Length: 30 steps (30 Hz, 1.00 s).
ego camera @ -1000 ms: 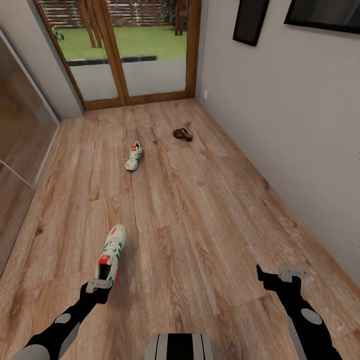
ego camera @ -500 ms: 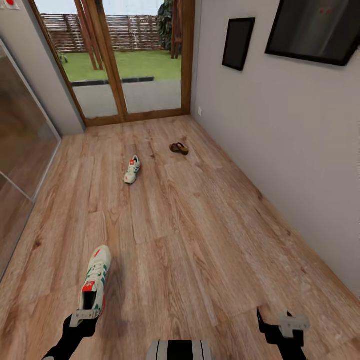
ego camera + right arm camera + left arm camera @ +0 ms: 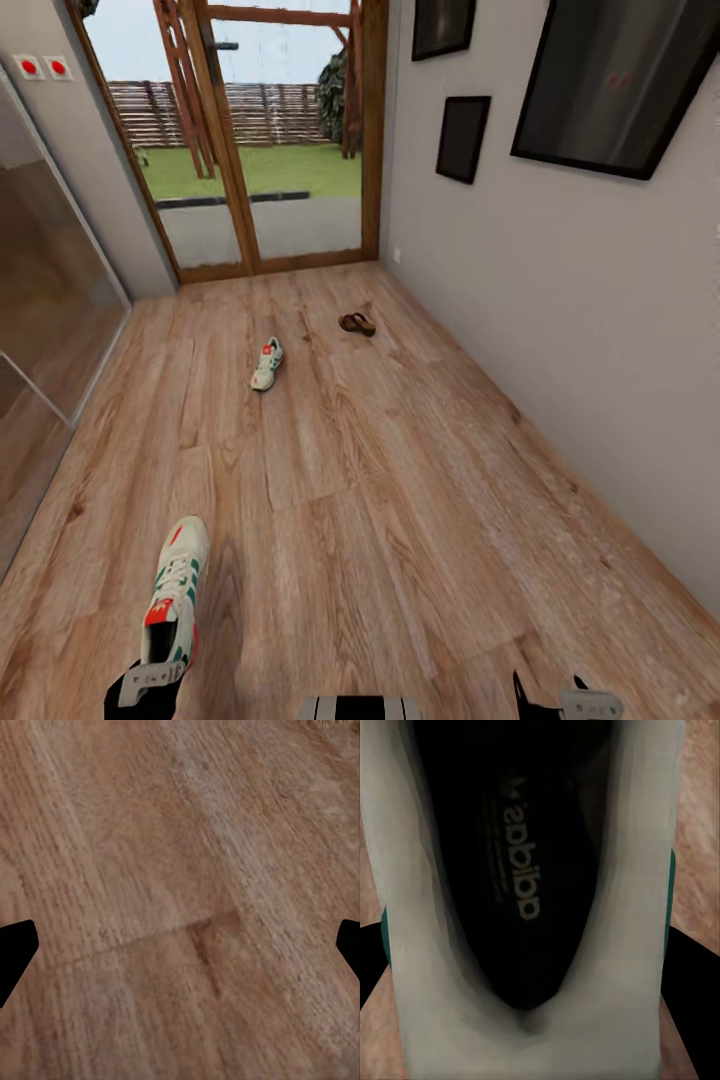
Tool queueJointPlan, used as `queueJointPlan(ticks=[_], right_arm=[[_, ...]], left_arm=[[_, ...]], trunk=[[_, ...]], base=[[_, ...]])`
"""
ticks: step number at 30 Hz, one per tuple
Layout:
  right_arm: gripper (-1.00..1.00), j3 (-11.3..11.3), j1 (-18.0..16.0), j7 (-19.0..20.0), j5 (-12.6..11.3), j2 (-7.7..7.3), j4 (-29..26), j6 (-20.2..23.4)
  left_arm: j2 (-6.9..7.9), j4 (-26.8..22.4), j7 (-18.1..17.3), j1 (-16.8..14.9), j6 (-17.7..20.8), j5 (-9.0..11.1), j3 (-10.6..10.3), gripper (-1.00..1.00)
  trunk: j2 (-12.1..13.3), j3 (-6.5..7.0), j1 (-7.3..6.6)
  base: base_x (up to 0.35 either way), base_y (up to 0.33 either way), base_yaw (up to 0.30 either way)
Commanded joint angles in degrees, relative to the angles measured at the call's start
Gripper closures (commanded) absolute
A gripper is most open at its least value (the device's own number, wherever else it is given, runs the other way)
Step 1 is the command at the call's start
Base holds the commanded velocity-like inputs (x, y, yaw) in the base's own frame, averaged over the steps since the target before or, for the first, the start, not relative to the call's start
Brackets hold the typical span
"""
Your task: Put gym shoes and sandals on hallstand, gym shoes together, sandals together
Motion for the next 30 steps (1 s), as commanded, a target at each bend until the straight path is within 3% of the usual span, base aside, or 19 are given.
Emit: queueJointPlan(ticks=[1,30], right_arm=[[-1.00,-0.19,-0.03,-0.03,0.58,0.04,0.14,-0.18],[-1.00,-0.11,-0.03,-0.10,0.53,0.15,0.74,-0.25]], left_arm=[[0.00,-0.02,-0.56,0.16,-0.08,0.52,0.15,1.00],[-0.15,0.03,-0.70,0.98,-0.25,0.60,0.06,1.00]], trunk=[[0.00,0.28,-0.03],[0.39,9.33,-0.78]], base=[[0.000,0.000,0.000],[0.000,0.000,0.000]])
